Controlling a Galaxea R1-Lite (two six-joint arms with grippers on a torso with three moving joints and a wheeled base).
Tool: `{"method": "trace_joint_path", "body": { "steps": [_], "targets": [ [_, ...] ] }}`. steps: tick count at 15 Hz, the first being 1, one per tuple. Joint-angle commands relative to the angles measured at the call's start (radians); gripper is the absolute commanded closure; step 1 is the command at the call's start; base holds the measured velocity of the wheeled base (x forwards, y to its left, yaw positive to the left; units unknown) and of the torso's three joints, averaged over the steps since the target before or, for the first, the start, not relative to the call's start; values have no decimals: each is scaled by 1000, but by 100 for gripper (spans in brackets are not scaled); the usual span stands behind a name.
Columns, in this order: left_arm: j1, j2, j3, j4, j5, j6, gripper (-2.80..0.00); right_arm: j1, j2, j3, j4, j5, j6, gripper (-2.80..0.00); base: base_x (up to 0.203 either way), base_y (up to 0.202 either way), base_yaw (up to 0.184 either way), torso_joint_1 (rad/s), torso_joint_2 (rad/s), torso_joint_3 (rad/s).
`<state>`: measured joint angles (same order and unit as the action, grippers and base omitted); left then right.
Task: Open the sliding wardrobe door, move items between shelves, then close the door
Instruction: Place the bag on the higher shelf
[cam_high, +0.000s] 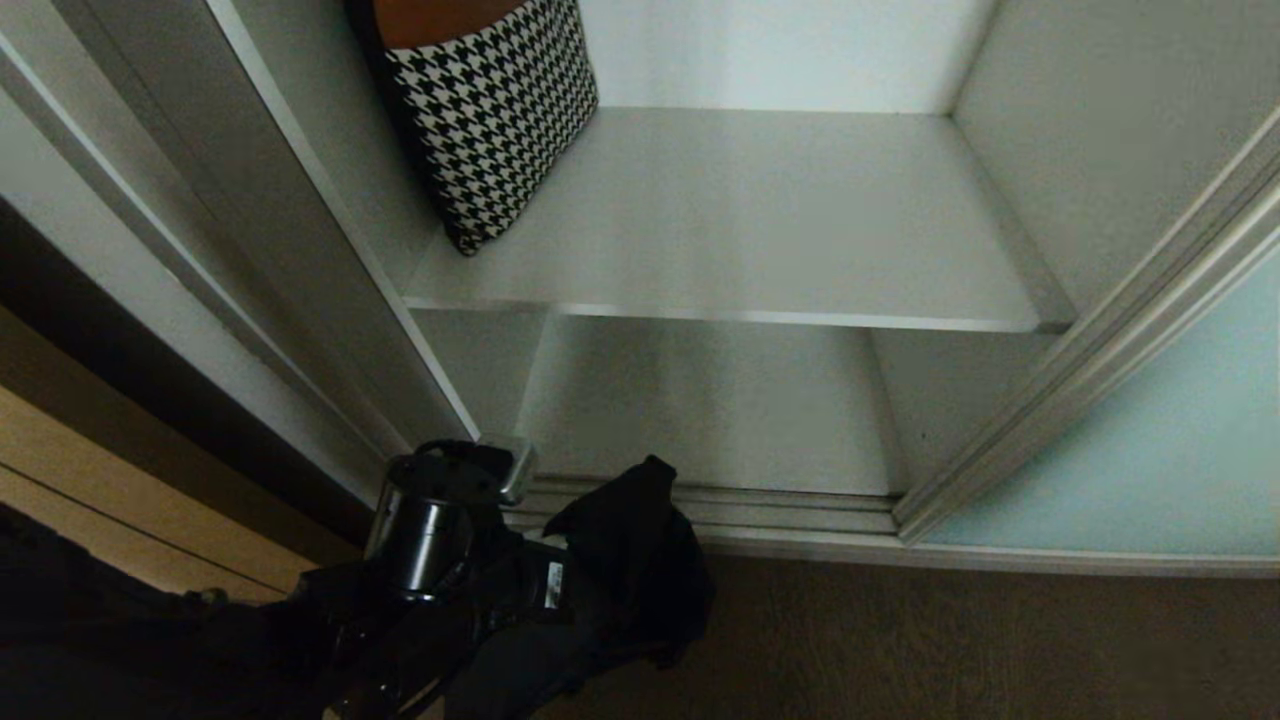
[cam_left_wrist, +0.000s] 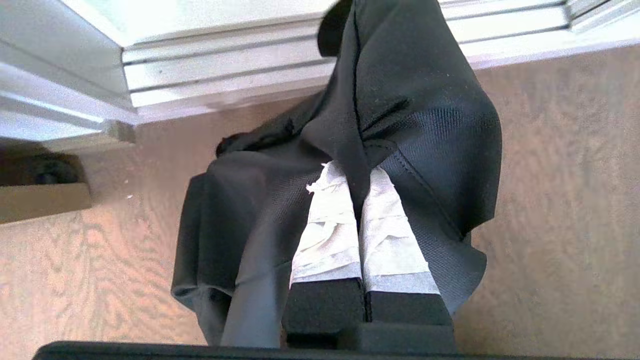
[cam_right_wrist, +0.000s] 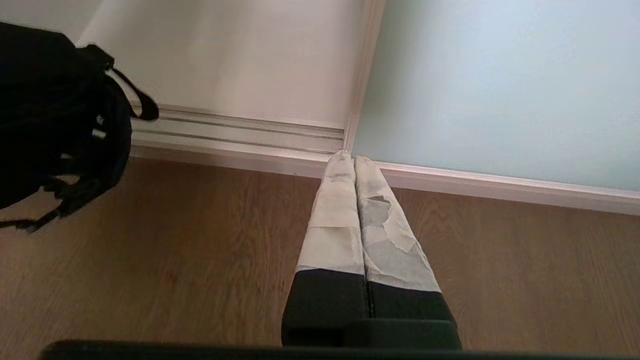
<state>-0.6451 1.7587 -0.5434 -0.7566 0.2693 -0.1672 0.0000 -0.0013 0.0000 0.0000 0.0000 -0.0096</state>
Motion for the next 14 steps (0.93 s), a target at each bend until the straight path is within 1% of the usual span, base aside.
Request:
{"method": "trace_joint_path", "body": {
  "steps": [1, 5, 14],
  "targets": [
    [-1, -2, 3, -12, 13, 8, 0, 0, 0, 0, 0, 0, 0, 0, 0, 0, 0, 0, 0, 0],
    [-1, -4, 7, -6, 28, 17, 0, 0, 0, 0, 0, 0, 0, 0, 0, 0, 0, 0, 0, 0],
    [-1, -13, 7, -9, 19, 17, 0, 0, 0, 1, 0, 0, 0, 0, 0, 0, 0, 0, 0, 0]
  ]
}}
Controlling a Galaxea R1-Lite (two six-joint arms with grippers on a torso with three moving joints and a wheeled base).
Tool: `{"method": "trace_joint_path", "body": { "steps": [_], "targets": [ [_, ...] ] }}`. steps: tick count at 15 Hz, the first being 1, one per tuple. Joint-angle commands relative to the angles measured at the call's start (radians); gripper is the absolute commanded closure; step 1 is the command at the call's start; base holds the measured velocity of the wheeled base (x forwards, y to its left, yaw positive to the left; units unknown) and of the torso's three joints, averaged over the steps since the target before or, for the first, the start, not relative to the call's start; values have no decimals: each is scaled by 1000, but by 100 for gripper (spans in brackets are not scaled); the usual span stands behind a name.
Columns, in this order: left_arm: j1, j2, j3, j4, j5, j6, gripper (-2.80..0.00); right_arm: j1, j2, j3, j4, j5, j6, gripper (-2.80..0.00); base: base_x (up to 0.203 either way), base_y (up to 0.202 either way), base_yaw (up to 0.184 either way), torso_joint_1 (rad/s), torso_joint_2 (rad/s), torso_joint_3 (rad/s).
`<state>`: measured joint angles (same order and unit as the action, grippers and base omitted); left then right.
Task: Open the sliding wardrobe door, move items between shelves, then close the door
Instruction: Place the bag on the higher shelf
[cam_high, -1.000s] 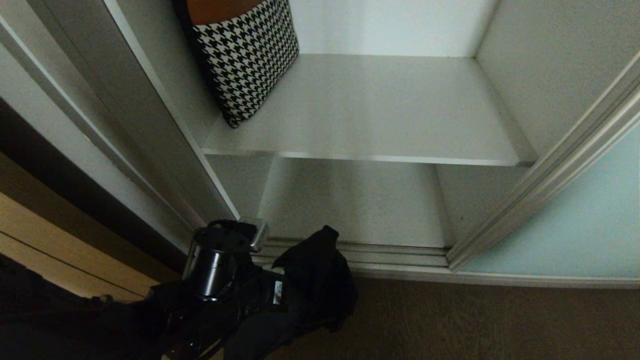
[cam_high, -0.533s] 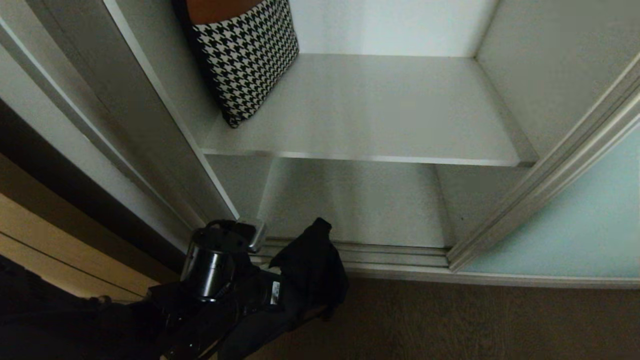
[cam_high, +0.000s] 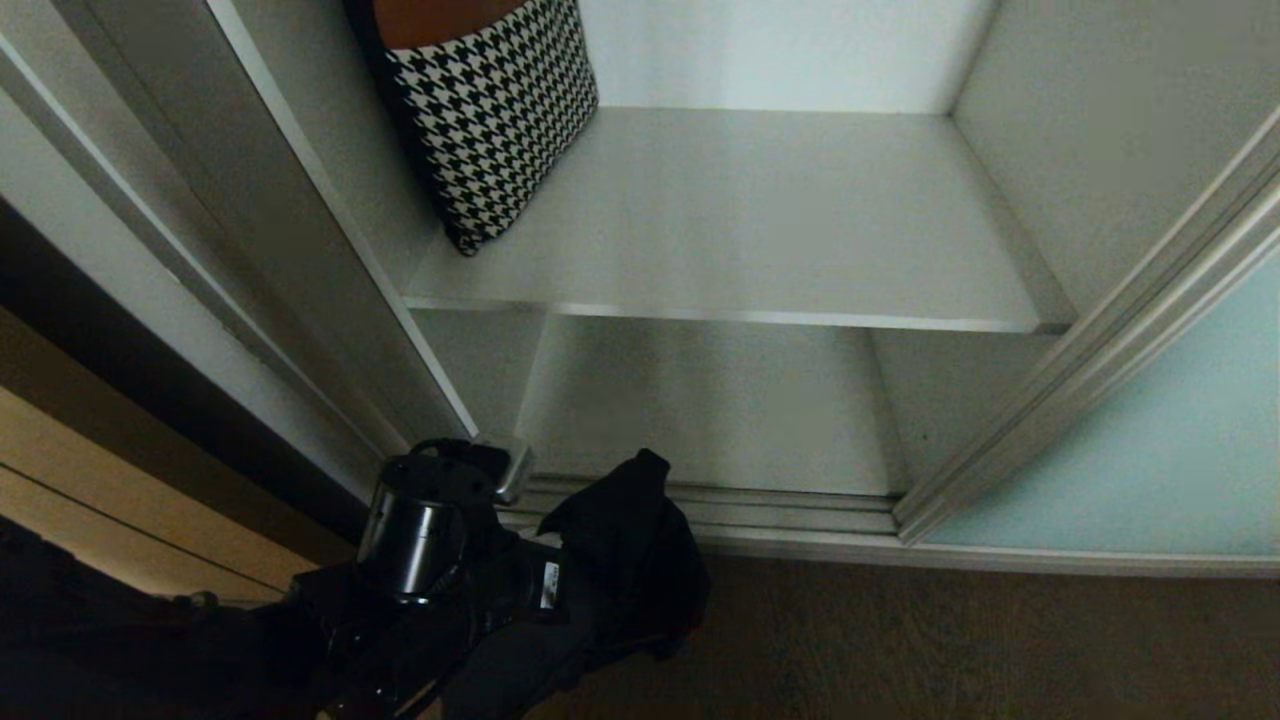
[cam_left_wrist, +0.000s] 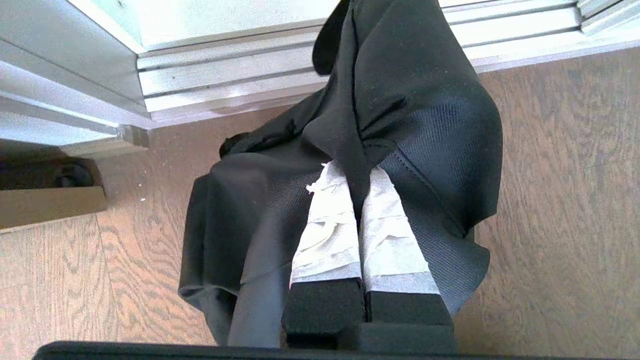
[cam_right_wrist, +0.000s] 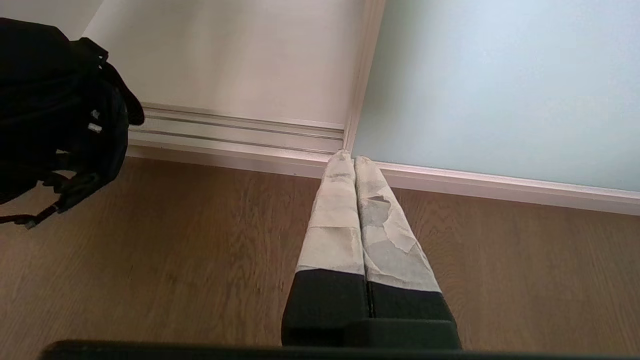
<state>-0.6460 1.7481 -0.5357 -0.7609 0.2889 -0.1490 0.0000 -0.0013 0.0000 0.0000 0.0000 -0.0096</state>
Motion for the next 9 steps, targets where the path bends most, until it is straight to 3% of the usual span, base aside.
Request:
{"method": "trace_joint_path", "body": {
  "steps": [1, 9],
  "targets": [
    [0, -4, -1, -2, -1, -1, 0, 0, 0, 0, 0, 0, 0, 0, 0, 0, 0, 0, 0, 0],
    [0, 1, 3, 0, 4, 0, 0, 0, 0, 1, 0, 0, -1, 0, 0, 0, 0, 0, 0, 0]
  ]
}}
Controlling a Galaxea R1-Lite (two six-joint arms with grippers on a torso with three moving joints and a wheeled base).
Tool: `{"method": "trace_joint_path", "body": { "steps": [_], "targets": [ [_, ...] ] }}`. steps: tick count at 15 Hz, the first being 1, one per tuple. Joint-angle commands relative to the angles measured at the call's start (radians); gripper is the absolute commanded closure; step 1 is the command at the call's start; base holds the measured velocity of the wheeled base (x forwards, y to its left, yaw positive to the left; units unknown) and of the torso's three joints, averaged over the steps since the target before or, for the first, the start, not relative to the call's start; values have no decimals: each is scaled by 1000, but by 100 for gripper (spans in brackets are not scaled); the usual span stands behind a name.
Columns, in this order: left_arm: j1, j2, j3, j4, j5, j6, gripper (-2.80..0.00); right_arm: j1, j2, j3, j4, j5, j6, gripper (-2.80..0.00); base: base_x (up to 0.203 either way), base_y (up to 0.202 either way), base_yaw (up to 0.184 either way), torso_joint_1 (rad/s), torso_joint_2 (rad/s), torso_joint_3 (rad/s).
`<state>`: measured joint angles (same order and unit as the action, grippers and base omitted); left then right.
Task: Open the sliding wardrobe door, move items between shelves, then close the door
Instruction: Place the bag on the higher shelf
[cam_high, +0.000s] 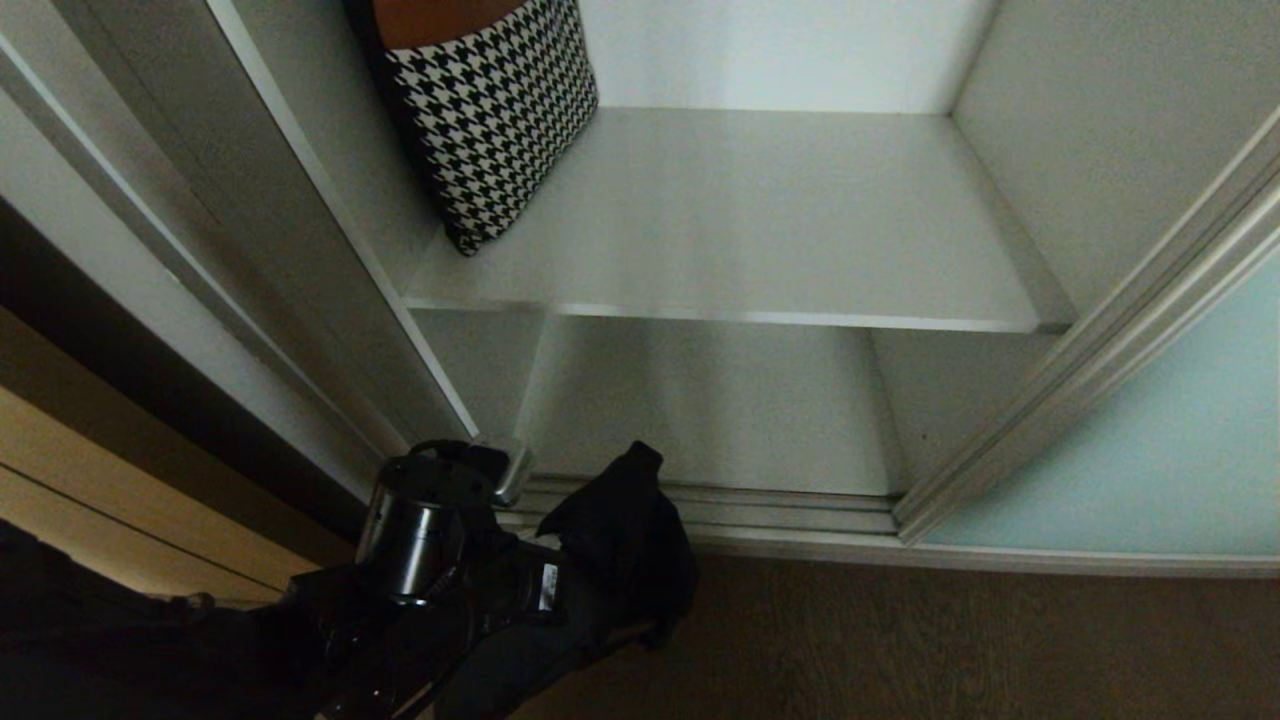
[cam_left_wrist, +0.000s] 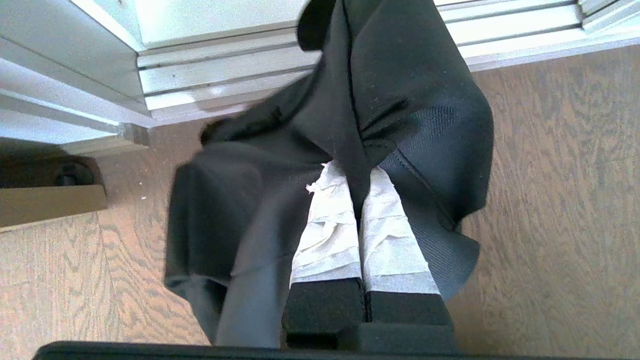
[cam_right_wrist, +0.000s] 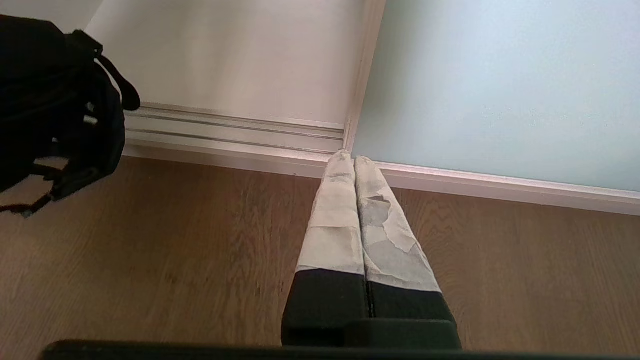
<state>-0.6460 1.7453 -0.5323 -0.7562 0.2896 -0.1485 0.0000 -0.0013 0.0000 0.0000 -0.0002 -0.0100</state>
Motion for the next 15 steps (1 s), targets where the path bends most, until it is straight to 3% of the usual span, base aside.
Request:
{"method": "trace_joint_path", "body": {
  "steps": [1, 9, 15],
  "targets": [
    [0, 1, -2, -6, 3, 0, 0, 0, 0, 0, 0, 0, 1, 0, 0, 0, 0, 0, 0, 0],
    [-34, -157, 8, -5, 7, 14, 0, 0, 0, 2, 0, 0, 1, 0, 0, 0, 0, 0, 0, 0],
    [-65, -307, -21, 140, 8, 77, 0, 0, 0, 0, 0, 0, 0, 0, 0, 0, 0, 0, 0, 0]
  ]
}}
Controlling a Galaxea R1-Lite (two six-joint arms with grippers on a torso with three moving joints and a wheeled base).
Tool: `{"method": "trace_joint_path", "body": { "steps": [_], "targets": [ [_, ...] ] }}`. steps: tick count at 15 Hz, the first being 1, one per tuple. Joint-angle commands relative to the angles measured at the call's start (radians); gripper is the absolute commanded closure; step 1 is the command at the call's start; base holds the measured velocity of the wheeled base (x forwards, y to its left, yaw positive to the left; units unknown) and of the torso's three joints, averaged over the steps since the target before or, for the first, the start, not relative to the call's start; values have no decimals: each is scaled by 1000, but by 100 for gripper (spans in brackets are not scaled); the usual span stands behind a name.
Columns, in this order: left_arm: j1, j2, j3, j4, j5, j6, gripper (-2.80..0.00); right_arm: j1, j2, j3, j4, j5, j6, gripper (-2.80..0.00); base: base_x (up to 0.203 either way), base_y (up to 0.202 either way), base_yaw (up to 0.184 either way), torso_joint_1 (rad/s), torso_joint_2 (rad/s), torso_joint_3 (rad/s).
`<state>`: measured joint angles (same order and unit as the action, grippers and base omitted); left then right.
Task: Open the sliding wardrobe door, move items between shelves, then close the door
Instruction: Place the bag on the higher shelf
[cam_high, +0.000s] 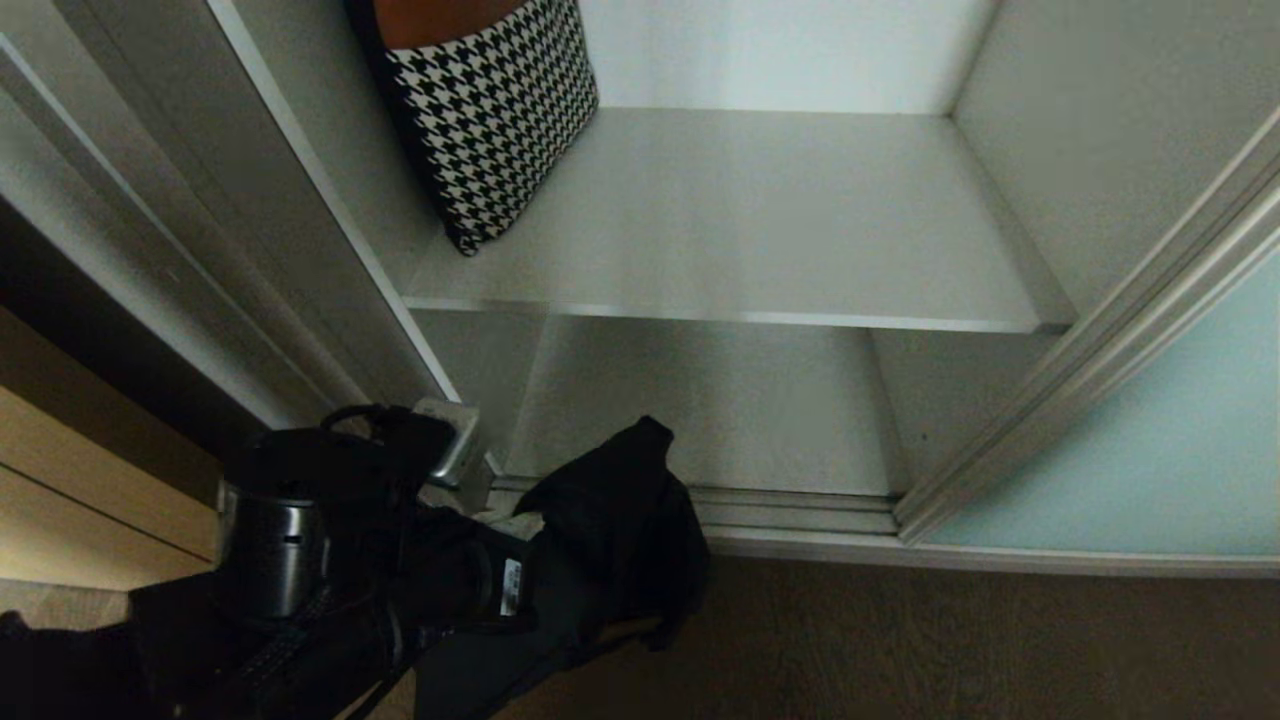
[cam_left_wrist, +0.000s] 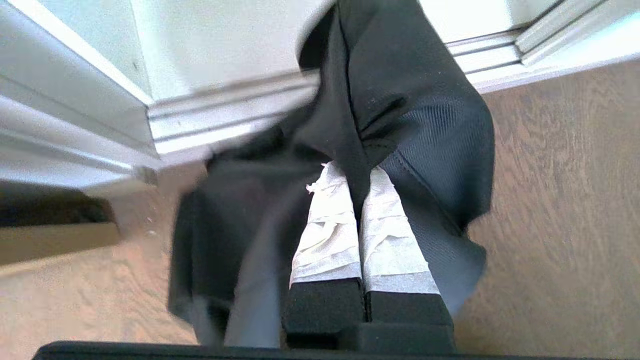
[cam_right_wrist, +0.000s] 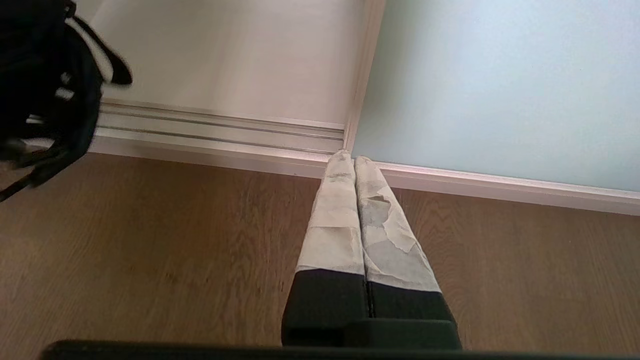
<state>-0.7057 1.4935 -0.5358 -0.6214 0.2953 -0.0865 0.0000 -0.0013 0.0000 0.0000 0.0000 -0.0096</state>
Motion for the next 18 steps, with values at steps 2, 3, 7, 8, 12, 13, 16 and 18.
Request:
{"method": "trace_joint_path", "body": {
  "steps": [2, 3, 7, 8, 12, 13, 16, 18],
  "targets": [
    [-6, -80, -68, 32, 2, 49, 0, 0, 0, 1, 0, 0, -1, 0, 0, 0, 0, 0, 0, 0],
    [-5, -90, -104, 63, 2, 58, 0, 0, 0, 1, 0, 0, -1, 0, 0, 0, 0, 0, 0, 0],
    [-6, -137, -266, 212, 2, 86, 0, 0, 0, 2, 0, 0, -1, 0, 0, 0, 0, 0, 0, 0],
    [-7, -148, -299, 246, 2, 91, 0, 0, 0, 2, -1, 0, 0, 0, 0, 0, 0, 0, 0, 0],
    [-39, -173, -415, 371, 2, 108, 0, 0, 0, 0, 0, 0, 0, 0, 0, 0, 0, 0, 0, 0],
    [-45, -174, -448, 389, 2, 113, 0, 0, 0, 1, 0, 0, -1, 0, 0, 0, 0, 0, 0, 0],
    [-47, -167, -547, 400, 2, 155, 0, 0, 0, 1, 0, 0, 0, 0, 0, 0, 0, 0, 0, 0],
    [-47, -157, -636, 427, 2, 172, 0, 0, 0, 0, 0, 0, 0, 0, 0, 0, 0, 0, 0, 0]
  ]
}}
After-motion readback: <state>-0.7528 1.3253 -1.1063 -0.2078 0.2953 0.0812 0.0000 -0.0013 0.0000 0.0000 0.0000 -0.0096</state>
